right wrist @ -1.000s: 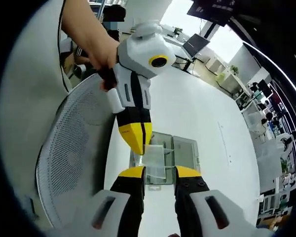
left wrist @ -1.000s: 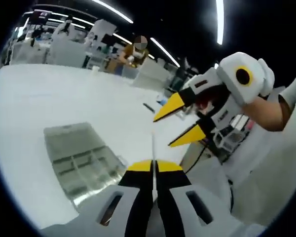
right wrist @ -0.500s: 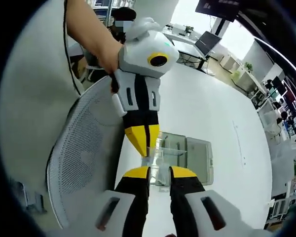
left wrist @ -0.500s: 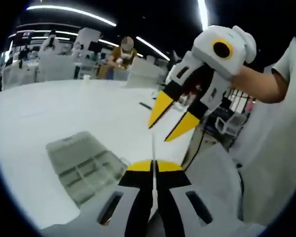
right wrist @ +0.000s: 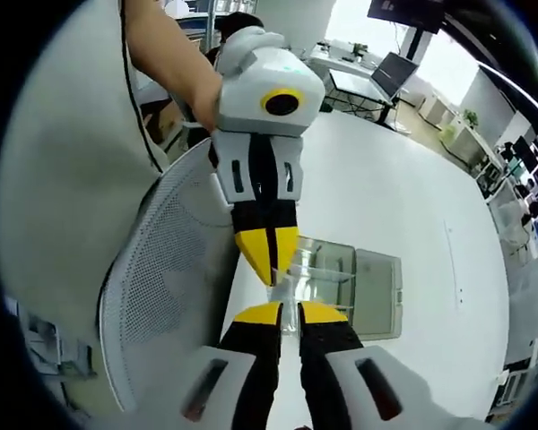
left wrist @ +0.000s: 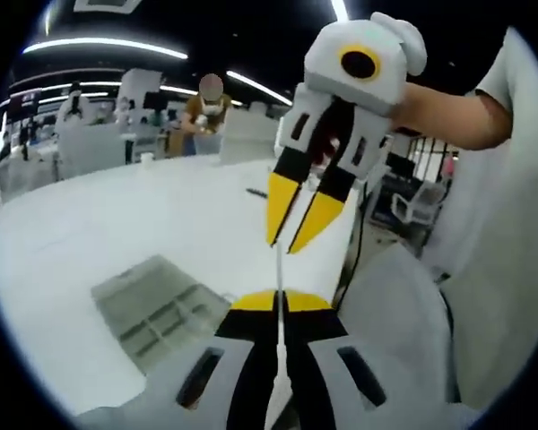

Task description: Insert the divider into the dual guide fixture by aligning both edges with the guide slots and pushing it downward to the bottom, including one-sided entry, uneven engagement, binding, and posture correction.

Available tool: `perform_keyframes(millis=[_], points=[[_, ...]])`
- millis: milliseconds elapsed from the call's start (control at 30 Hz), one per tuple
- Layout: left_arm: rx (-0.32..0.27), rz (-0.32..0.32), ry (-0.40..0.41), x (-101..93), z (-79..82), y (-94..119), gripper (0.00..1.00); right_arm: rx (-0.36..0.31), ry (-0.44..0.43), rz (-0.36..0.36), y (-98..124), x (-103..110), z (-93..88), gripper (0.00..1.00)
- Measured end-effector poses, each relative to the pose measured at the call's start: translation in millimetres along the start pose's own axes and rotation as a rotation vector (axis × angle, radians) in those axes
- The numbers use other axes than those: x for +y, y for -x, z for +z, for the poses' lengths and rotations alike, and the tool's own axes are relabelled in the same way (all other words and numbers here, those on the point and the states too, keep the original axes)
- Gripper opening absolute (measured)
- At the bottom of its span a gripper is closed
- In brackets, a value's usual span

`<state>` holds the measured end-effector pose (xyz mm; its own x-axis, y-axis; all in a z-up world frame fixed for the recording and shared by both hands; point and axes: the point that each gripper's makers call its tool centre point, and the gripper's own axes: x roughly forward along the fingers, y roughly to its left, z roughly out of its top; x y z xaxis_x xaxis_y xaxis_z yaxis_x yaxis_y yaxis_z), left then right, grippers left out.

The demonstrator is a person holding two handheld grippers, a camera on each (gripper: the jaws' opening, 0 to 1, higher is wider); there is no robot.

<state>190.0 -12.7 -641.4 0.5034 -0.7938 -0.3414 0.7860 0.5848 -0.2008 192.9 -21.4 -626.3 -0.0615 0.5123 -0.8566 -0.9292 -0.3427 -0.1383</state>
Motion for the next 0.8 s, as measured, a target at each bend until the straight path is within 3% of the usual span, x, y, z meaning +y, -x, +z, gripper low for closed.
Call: perform_keyframes(millis=[400,800], points=[[0.021,-0.01,-0.086,-8.9,-0.8,-1.9,0.0,0.015,0.021,0.051,-4.3,5.9,0.5,0.0],[0.026,-0.015,-0.109,-9.7,-2.7,-1.5,0.0,0.015,-0.007,0.083,-7.1,9.8,0.2,0.0]])
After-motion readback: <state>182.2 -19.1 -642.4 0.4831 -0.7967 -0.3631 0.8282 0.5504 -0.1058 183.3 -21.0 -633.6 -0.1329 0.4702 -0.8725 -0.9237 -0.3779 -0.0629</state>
